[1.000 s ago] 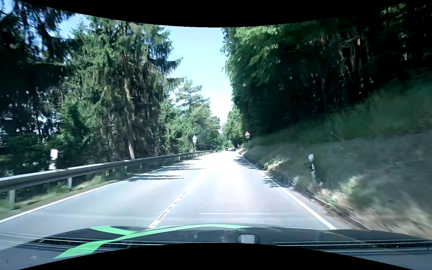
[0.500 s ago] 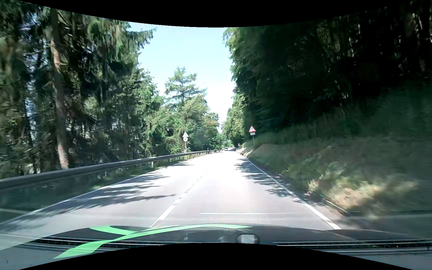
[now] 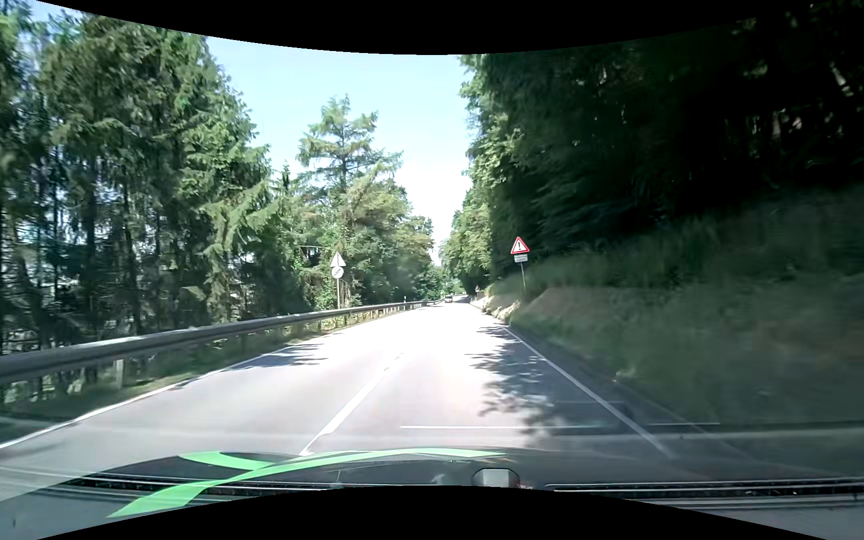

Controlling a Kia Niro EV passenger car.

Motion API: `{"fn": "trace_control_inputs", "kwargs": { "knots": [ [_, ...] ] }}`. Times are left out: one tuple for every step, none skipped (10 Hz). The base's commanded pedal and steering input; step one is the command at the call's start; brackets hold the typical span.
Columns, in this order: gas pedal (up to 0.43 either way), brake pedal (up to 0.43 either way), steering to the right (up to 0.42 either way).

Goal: Follow the waypoints while adhering to traffic rules and regulations

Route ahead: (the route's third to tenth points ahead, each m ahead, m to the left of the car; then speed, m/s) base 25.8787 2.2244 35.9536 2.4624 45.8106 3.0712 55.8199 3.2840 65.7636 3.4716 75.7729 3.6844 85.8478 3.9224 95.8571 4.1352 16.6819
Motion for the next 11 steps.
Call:
{"fn": "trace_control_inputs", "kwargs": {
  "knots": [
    [0.130, 0.000, -0.001],
    [0.087, 0.000, -0.001],
    [0.079, 0.000, -0.001],
    [0.087, 0.000, -0.001],
    [0.110, 0.000, -0.001],
    [0.118, 0.000, -0.001],
    [0.118, 0.000, -0.001],
    [0.118, 0.000, -0.001],
    [0.118, 0.000, -0.001],
    [0.118, 0.000, -0.001],
    [0.130, 0.000, -0.001]
  ]
}}
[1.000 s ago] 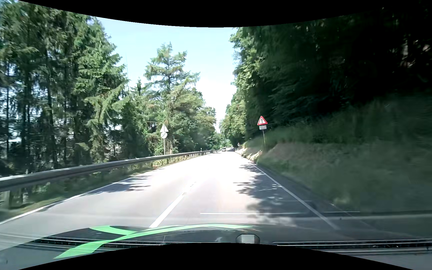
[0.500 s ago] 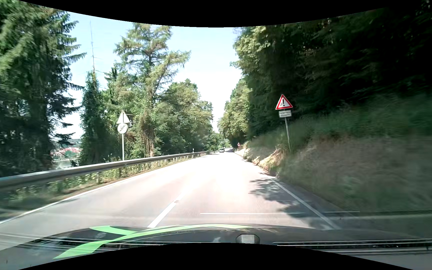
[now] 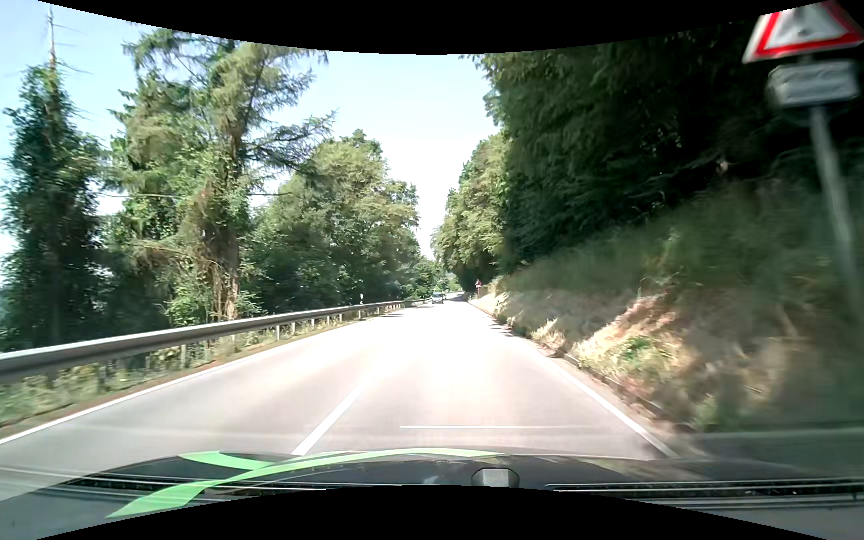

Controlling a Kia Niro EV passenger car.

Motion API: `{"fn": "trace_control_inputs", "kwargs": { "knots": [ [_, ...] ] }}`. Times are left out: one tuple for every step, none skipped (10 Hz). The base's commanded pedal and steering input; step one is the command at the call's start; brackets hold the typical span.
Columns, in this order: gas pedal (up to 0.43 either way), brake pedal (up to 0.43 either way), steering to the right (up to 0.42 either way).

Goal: Follow the waypoints while adhering to traffic rules and regulations

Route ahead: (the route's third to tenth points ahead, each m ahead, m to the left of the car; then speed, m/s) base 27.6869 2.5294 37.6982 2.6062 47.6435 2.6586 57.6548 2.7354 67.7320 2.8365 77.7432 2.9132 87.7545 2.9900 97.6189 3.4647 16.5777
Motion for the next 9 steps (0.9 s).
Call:
{"fn": "trace_control_inputs", "kwargs": {
  "knots": [
    [0.150, 0.000, -0.001],
    [0.157, 0.000, -0.001],
    [0.177, 0.000, -0.001],
    [0.189, 0.000, -0.002],
    [0.189, 0.000, -0.003],
    [0.189, 0.000, -0.004],
    [0.189, 0.000, -0.006],
    [0.197, 0.000, -0.007],
    [0.197, 0.000, -0.007]
  ]
}}
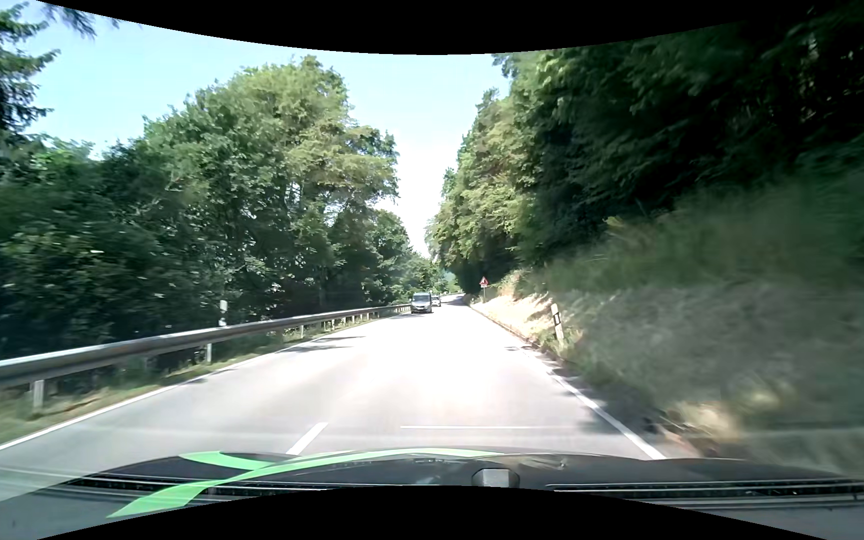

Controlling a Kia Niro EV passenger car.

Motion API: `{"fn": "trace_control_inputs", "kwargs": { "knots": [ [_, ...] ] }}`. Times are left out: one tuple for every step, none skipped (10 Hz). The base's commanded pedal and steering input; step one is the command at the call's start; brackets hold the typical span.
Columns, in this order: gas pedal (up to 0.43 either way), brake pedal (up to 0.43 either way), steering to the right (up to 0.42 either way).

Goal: Follow the waypoints while adhering to traffic rules and regulations

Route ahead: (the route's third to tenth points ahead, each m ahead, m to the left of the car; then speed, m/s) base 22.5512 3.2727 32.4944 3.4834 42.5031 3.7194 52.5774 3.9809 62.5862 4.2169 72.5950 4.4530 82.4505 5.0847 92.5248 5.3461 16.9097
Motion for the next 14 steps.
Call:
{"fn": "trace_control_inputs", "kwargs": {
  "knots": [
    [0.189, 0.000, -0.007],
    [0.150, 0.000, -0.006],
    [0.130, 0.000, -0.007],
    [0.130, 0.000, -0.006],
    [0.138, 0.000, -0.006],
    [0.150, 0.000, -0.006],
    [0.157, 0.000, -0.006],
    [0.157, 0.000, -0.005],
    [0.157, 0.000, -0.004],
    [0.150, 0.000, -0.003],
    [0.098, 0.000, -0.003],
    [0.087, 0.000, -0.003],
    [0.079, 0.000, -0.004],
    [0.067, 0.000, -0.004]
  ]
}}
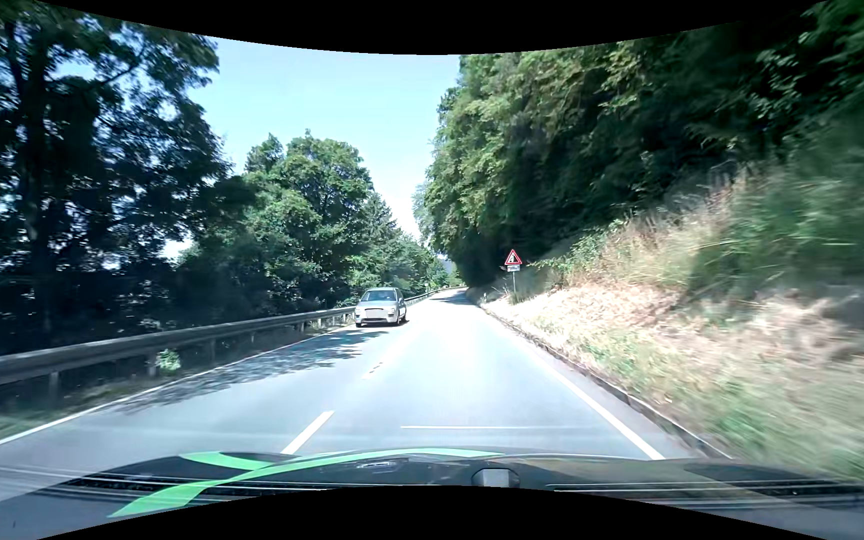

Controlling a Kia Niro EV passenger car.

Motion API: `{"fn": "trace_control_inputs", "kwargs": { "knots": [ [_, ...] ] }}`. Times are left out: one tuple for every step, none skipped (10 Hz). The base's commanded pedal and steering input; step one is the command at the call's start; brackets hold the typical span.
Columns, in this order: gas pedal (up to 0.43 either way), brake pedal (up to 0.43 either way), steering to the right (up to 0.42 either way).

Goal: Follow the waypoints while adhering to traffic rules and regulations

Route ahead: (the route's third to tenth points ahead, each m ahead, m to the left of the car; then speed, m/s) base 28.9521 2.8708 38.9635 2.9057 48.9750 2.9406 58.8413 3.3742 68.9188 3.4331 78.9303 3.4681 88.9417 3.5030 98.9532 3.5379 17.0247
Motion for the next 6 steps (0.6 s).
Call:
{"fn": "trace_control_inputs", "kwargs": {
  "knots": [
    [0.059, 0.000, -0.004],
    [0.059, 0.000, -0.004],
    [0.067, 0.000, -0.005],
    [0.087, 0.000, -0.005],
    [0.110, 0.000, -0.006],
    [0.138, 0.000, -0.006]
  ]
}}
